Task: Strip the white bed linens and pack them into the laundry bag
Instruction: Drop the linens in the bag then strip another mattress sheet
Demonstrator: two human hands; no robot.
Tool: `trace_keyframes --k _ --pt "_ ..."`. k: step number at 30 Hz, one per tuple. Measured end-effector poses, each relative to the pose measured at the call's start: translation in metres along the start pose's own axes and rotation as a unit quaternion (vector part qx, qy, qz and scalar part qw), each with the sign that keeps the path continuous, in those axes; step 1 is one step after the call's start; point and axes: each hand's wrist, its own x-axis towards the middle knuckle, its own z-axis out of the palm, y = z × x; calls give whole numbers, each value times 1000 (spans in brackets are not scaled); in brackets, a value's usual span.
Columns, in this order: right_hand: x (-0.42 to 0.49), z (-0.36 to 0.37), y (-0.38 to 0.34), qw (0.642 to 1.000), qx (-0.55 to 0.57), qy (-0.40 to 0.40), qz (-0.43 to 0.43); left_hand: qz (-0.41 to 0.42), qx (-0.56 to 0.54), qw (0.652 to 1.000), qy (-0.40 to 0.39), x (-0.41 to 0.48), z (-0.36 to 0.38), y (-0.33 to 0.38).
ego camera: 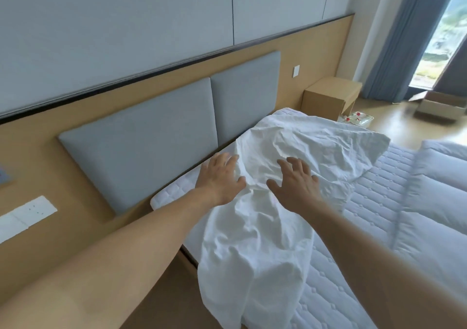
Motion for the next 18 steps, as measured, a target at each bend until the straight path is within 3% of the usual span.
trace_keyframes --k 9,18 --pt "33 71 17 980 23 -36 196 103 -29 986 -125 105 77 -33" --pt "66 163 82 947 45 -113 297 104 -20 970 -217 163 187 -25"
